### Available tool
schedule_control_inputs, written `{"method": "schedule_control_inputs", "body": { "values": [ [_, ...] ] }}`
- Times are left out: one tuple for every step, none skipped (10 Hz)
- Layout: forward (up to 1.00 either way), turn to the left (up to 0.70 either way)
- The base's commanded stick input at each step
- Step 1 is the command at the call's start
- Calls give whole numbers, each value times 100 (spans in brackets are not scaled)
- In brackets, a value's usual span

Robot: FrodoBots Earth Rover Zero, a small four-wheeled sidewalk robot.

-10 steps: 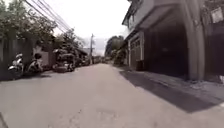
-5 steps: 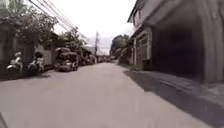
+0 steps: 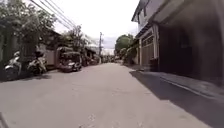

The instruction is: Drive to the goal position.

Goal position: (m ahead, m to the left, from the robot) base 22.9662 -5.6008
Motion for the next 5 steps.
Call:
{"method": "schedule_control_inputs", "body": {
  "values": [
    [85,0],
    [85,0],
    [85,0],
    [85,0],
    [85,0]
  ]
}}
